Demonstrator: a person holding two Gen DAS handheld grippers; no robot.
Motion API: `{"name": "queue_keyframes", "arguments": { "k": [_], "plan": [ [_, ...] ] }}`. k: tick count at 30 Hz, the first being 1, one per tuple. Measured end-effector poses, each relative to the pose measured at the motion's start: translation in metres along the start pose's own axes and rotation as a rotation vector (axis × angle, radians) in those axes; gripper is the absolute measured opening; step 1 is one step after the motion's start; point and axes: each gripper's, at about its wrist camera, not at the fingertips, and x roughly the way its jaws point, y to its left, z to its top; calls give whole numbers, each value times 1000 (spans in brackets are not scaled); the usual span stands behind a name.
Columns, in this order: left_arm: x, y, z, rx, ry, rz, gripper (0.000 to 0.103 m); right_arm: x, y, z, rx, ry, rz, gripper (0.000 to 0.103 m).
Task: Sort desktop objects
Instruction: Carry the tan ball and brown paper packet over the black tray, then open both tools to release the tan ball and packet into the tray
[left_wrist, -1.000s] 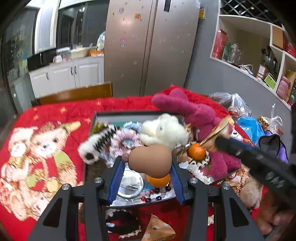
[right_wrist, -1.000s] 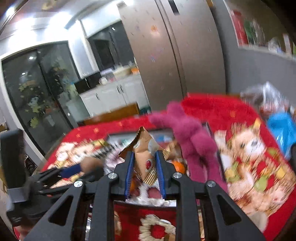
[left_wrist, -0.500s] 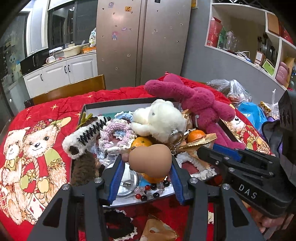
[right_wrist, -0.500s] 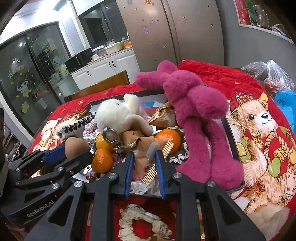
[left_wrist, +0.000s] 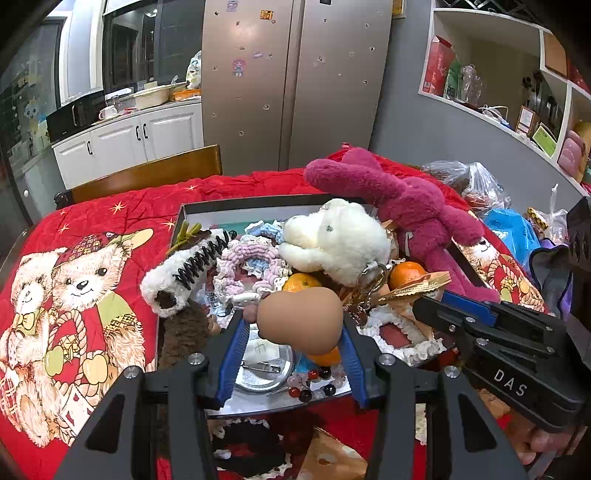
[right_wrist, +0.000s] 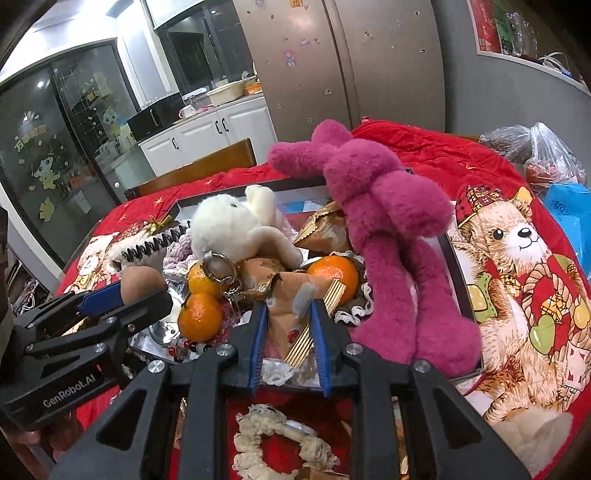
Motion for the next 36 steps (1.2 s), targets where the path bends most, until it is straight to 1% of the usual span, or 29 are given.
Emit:
{"name": "queue_keyframes", "arguments": {
  "k": [2, 7, 13, 15, 17, 18, 20, 21, 22, 23, 24, 25, 26, 27, 28, 29, 31, 32, 33, 34, 35, 36],
  "plan": [
    [1, 0, 0, -1, 2, -3, 49, -1, 4, 0, -23, -8, -27, 24],
    [4, 0, -1, 2, 15, 5, 49, 0, 8, -2, -39, -9, -28, 24],
    [5, 0, -2, 4, 22, 1, 49, 0, 13, -3, -70, -18, -64, 24],
    [6, -1, -2, 8, 26, 8, 49, 0, 13, -3, -74, -18, -63, 24],
    [7, -2, -3, 19, 29, 32, 49, -1, 13, -3, -77, -20, -66, 24],
    [8, -3, -3, 22, 31, 45, 50, -2, 12, -2, -73, -21, -62, 24],
    [7, -3, -2, 14, 31, 44, 59, -5, 8, 0, -44, -26, -28, 25],
    [6, -2, -1, 10, 28, 48, 71, -7, 6, 1, -31, -30, -10, 27],
    [3, -2, -1, 9, 20, 49, 76, -9, 4, 2, -20, -33, 0, 30],
    [-1, -3, 0, 13, -3, 48, 76, -11, 2, 4, -7, -39, 12, 42],
    [-4, -3, 1, 18, -20, 53, 79, -14, 0, 5, 2, -43, 23, 50],
    [-8, -5, 1, 29, -40, 61, 83, -15, -1, 6, 12, -46, 32, 52],
    [-11, -5, 2, 43, -55, 60, 84, -18, -3, 7, 22, -51, 44, 56],
    [-12, -6, 2, 49, -62, 60, 84, -21, -4, 8, 30, -60, 54, 63],
    [-14, -7, 2, 57, -66, 59, 84, -24, -4, 10, 32, -69, 60, 65],
    [-14, -8, 2, 61, -61, 48, 84, -26, -4, 11, 31, -75, 64, 71],
    [-9, -7, 3, 48, -14, 39, 85, -31, -3, 13, 23, -86, 68, 79],
    [-5, -7, 3, 43, 17, 14, 85, -33, -3, 14, 20, -90, 69, 81],
    [-4, -6, 2, 34, 10, 0, 85, -35, -1, 14, 12, -97, 70, 84],
    [-4, -6, 2, 29, -2, 6, 87, -37, 0, 14, 5, -102, 70, 85],
    [-4, -6, 2, 31, -11, 20, 92, -38, 2, 15, -3, -103, 71, 86],
    [-5, -7, 1, 40, -15, 22, 102, -39, 3, 15, -13, -104, 70, 87]
  ]
}}
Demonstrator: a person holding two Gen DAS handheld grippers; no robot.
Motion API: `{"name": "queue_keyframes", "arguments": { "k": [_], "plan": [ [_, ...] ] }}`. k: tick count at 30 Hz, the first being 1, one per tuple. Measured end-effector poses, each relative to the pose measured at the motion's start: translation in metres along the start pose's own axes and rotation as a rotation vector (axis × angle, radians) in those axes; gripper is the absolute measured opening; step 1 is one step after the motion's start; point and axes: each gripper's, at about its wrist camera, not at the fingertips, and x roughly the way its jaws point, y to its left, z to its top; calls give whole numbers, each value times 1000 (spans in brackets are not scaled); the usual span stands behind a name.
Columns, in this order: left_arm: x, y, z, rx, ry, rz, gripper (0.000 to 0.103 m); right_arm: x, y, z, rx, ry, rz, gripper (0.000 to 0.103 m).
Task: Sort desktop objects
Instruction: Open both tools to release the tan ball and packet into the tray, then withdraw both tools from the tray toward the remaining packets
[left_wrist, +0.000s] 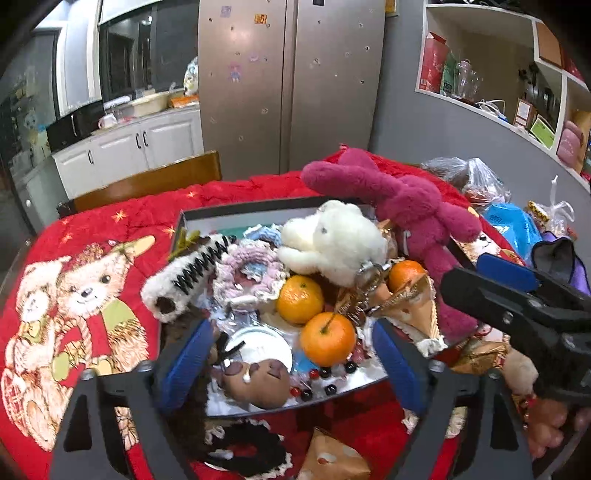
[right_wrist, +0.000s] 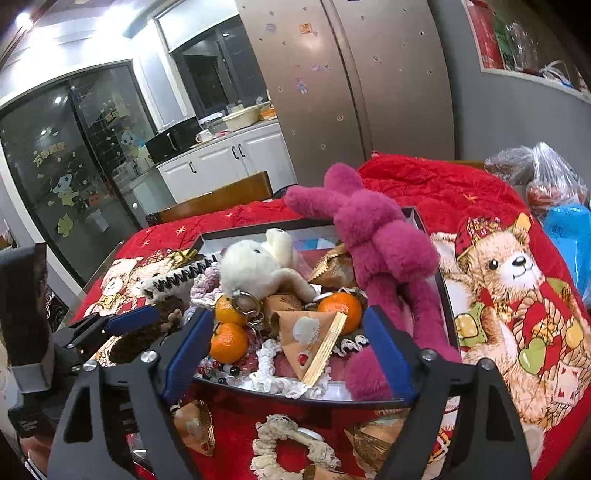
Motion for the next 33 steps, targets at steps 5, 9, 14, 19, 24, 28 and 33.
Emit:
{"name": "queue_keyframes", "arguments": {
  "k": [5, 9, 14, 19, 24, 28, 33],
  "plan": [
    [-5, 2, 1, -31, -20, -52, 103, -5, 5, 1, -15, -8, 10, 88],
    [-6, 2, 3, -21, -23, -27, 103, -7, 6, 2, -16, -13, 10, 88],
    [-14, 8, 5, -23, -44, -37, 103, -16, 4, 7, -15, -31, 6, 88],
    [-36, 7, 13, 17, -82, -26, 103, -41, 8, 15, -48, -73, -13, 88],
    [-89, 17, 25, 20, -199, 9, 103, -91, 24, 21, -100, -170, -46, 94],
    [-134, 27, 27, 14, -269, 54, 103, -134, 33, 19, -95, -259, -47, 96],
    [-188, 37, 9, -33, -343, 52, 103, -170, 37, 0, -112, -343, -9, 98]
  ]
}}
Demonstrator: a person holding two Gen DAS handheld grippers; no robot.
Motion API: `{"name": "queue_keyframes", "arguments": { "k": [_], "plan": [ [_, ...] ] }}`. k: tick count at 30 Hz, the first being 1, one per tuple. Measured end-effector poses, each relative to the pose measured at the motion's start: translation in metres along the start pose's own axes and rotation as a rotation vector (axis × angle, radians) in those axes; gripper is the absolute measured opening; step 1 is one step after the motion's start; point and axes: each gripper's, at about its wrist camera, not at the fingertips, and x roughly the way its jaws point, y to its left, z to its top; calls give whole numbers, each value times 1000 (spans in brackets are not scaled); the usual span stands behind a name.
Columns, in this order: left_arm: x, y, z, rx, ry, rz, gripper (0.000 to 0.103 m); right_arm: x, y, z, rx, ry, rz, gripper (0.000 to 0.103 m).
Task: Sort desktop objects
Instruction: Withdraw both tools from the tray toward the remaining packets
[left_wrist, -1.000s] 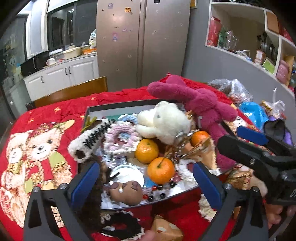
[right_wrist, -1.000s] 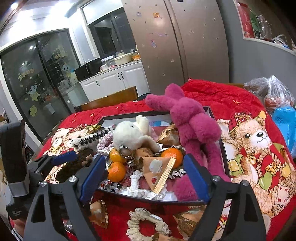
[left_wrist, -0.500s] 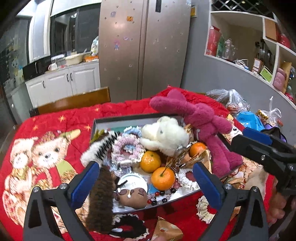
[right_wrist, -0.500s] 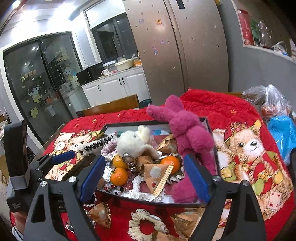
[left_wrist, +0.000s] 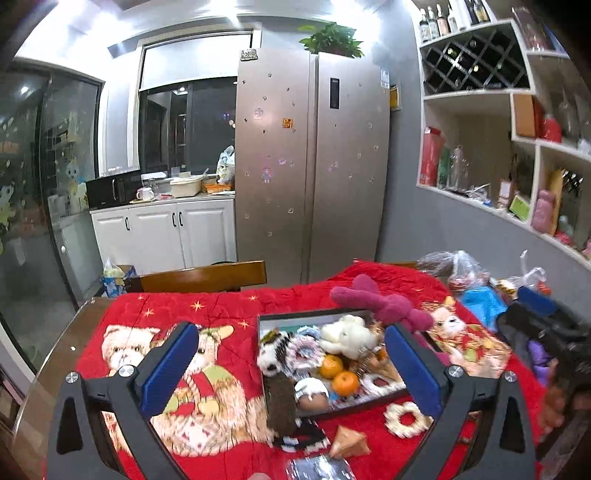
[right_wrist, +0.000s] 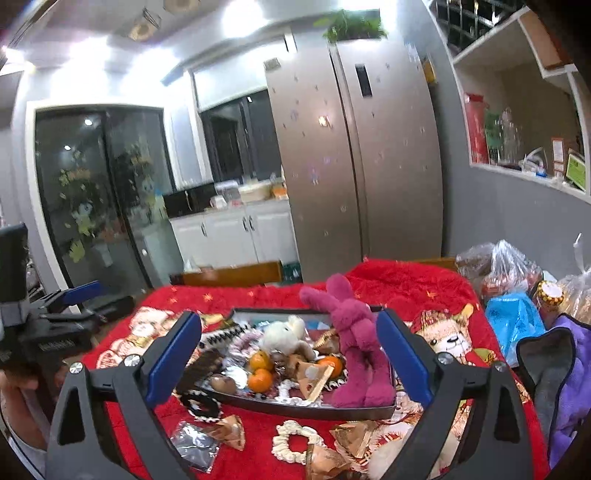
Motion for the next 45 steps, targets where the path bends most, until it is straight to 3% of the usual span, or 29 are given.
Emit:
{"name": "queue_keyframes", "arguments": {
  "k": [4, 10, 14, 20, 22, 31, 45],
  "plan": [
    [-13, -8, -21, 13, 10, -10, 103, -15, 3, -22, -37, 2, 28, 98],
    [6, -28, -82, -35, 2, -96, 103, -8, -4, -73, -18, 62, 34, 100],
    [38, -54, -120, 52, 123, -174, 103, 14, -22, -110, 57, 178, 58, 100],
    [71, -72, -148, 113, 249, -172, 103, 44, -38, -134, 122, 288, 88, 100],
    [76, -72, -152, 132, 264, -142, 103, 50, -43, -138, 139, 306, 87, 100],
    [92, -64, -150, 102, 306, -146, 103, 60, -52, -141, 150, 326, 84, 99],
    [130, -49, -162, -14, 467, -168, 103, 72, -45, -152, 125, 395, 80, 78]
  ]
}}
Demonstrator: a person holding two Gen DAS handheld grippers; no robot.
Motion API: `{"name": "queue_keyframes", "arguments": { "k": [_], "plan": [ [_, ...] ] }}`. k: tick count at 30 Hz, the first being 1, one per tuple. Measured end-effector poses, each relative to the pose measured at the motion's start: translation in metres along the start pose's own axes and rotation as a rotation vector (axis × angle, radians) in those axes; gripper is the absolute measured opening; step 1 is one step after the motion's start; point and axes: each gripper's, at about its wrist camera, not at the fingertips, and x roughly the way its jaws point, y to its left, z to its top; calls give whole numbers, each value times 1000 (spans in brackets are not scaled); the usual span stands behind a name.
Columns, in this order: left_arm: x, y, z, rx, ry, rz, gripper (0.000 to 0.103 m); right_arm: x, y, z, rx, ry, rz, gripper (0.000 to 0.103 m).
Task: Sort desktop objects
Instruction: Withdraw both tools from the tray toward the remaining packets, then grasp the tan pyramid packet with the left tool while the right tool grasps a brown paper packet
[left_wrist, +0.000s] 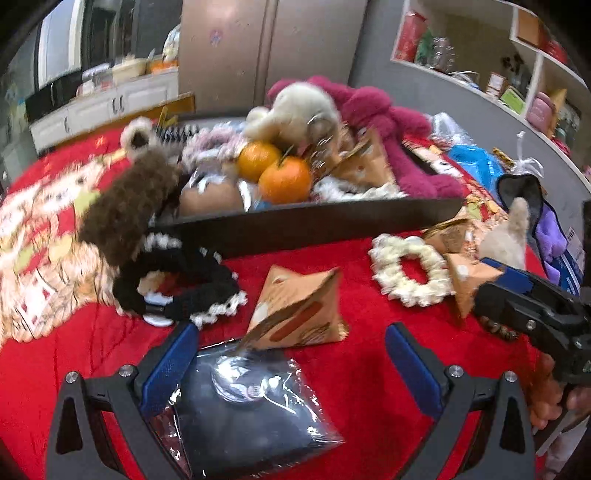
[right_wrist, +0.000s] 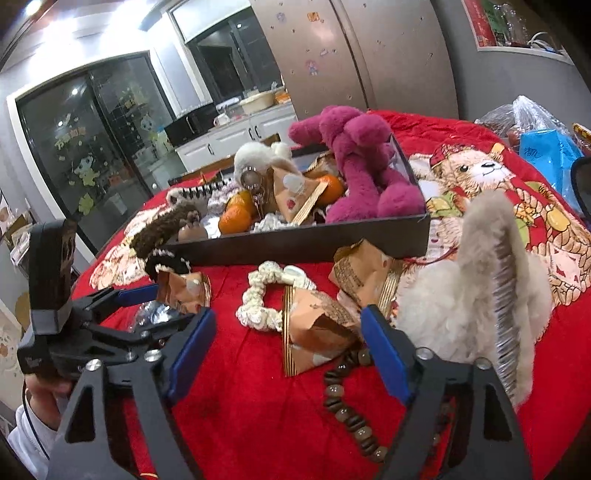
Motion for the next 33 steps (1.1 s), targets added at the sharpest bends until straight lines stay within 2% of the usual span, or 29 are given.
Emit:
{"name": "queue_keyframes", "arguments": {
  "k": [4, 6, 9, 18, 20, 22, 23, 26, 27, 29, 30, 31, 33],
  "plan": [
    [-1, 1, 0, -3, -3, -1, 103, -1, 0, -1, 4, -4, -7, 76],
    [0, -3, -1, 16, 9, 25, 103, 3, -2, -1, 13, 11, -11, 76],
    [7, -17, -3, 90, 42, 110, 103, 8, -6, -1, 34, 37, -25, 74],
    [3, -12, -5, 76, 32, 92, 103, 15, -17, -2, 94, 70, -40, 49],
    [0, -11, -4, 65, 19, 100, 92, 15, -16, -2, 88, 70, -47, 48],
    [-3, -8, -1, 47, -2, 123, 63, 14, -15, -2, 81, 64, -54, 47],
    [-6, -5, -3, 40, -13, 119, 55, 13, -15, -2, 79, 60, -53, 43],
    [-10, -3, -6, 42, -18, 109, 47, 7, -14, -3, 75, 32, -60, 39],
    [-12, -3, -7, 46, -21, 112, 40, 4, -12, -2, 69, 20, -63, 39],
    [-20, -2, -11, 51, -39, 111, 35, -1, -8, -1, 48, -4, -76, 39],
    [-23, -2, -12, 53, -45, 109, 4, -3, -6, -1, 40, -13, -77, 39],
    [-26, -1, -14, 50, -45, 107, 0, -5, -5, -1, 33, -24, -76, 39],
    [-31, 1, -16, 48, -45, 101, 0, -10, 0, -1, 21, -49, -78, 39]
  ]
}}
